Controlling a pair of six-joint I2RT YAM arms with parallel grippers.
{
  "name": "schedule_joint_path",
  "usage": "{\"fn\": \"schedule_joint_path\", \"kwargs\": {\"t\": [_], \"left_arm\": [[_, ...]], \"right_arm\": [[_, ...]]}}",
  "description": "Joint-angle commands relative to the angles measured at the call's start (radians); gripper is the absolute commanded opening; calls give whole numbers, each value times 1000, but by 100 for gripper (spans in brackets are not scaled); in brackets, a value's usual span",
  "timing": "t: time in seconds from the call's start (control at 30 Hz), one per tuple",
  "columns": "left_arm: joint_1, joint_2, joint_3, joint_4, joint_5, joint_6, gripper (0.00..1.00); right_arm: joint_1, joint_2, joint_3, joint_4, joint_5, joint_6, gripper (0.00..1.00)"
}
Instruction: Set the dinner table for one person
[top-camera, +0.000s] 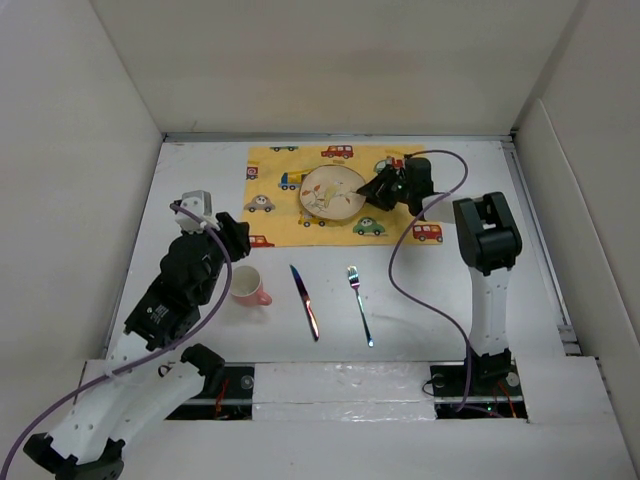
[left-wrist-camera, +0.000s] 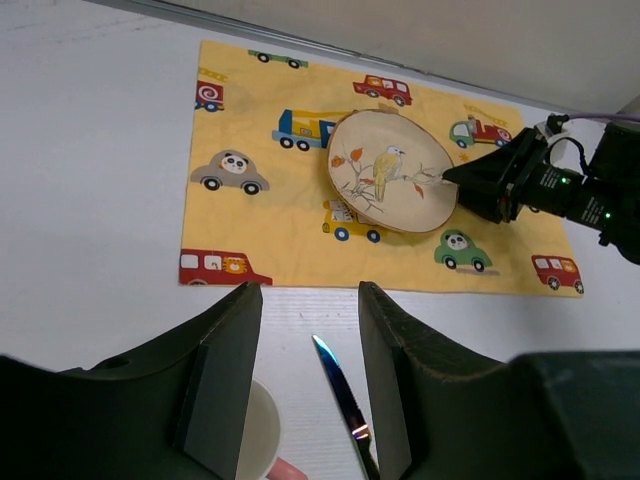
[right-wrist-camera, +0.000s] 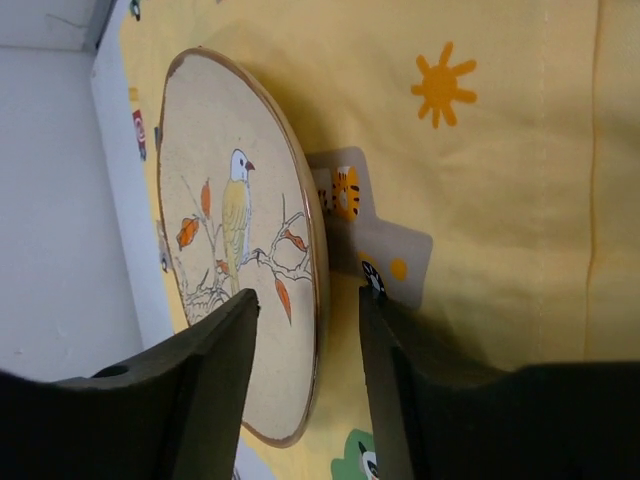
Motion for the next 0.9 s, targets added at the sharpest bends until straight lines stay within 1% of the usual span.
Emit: {"fn": "schedule_joint_path", "kwargs": {"t": [0.0,0.07,0.1,0.17,0.23,0.27,0.3,0.33,0.37,0.4,0.43,0.47,0.5,0.53,0.57,0.6,0.63,0.67,0.7,0.73,0.77,0.8,0.83,0.87], "left_arm": [[3,-20,-4,32,-10,11,40],[3,-23,-4,32,-8,10,40],[3,-28,-4,38,-10,11,41],[3,-25,-4,37,-24,13,40],[3,-31,1,32,-31,13,39],[3,-38,1,31,-39,10,38],[3,-46,-2,37,-47,10,36],[3,-67,-8,44,-53,11,30],[3,-78,-11,52,-63,13,23],[3,-89,-13,55,-68,14,15],[3,-110,-14,57,-68,14,0],[3,-123,-17,61,-82,14,0],[3,-133,-24,69,-91,14,0],[3,-156,-33,77,-100,16,0],[3,-164,-36,84,-115,16,0],[3,-169,-39,83,-120,14,0],[3,-172,-37,84,-120,14,0],[3,-170,-37,83,-123,13,7],[3,-169,-37,83,-126,13,14],[3,-164,-37,89,-131,14,28],[3,-160,-37,93,-137,16,33],[3,-155,-37,95,-133,16,37],[3,-147,-36,94,-126,18,42],[3,-143,-34,97,-113,19,42]], "right_arm": [[10,-104,-4,-61,85,-75,53],[10,-127,-1,-107,105,-128,60],[10,-144,-6,-134,143,-145,64],[10,-203,-17,-148,180,-190,66],[21,-251,-32,-170,254,-220,66],[21,-307,-43,-174,290,-260,65],[38,-335,-64,-193,355,-279,64],[62,-361,-73,-199,383,-309,61],[76,-416,-90,-197,413,-329,43],[93,-441,-121,-182,432,-352,27],[137,-466,-142,-175,433,-395,14],[166,-495,-167,-164,436,-421,0],[202,-560,-199,-118,418,-452,0],[243,-602,-292,-74,398,-489,0],[342,-643,-346,-25,388,-544,0],[393,-723,-398,55,381,-562,0],[445,-762,-476,80,375,-607,0],[549,-794,-506,94,371,-628,0],[599,-818,-527,100,378,-644,0],[643,-848,-543,100,375,-651,0],[680,-848,-554,96,369,-653,10],[747,-842,-552,79,360,-647,23],[774,-801,-548,79,352,-652,34],[800,-776,-523,73,352,-665,54]]}}
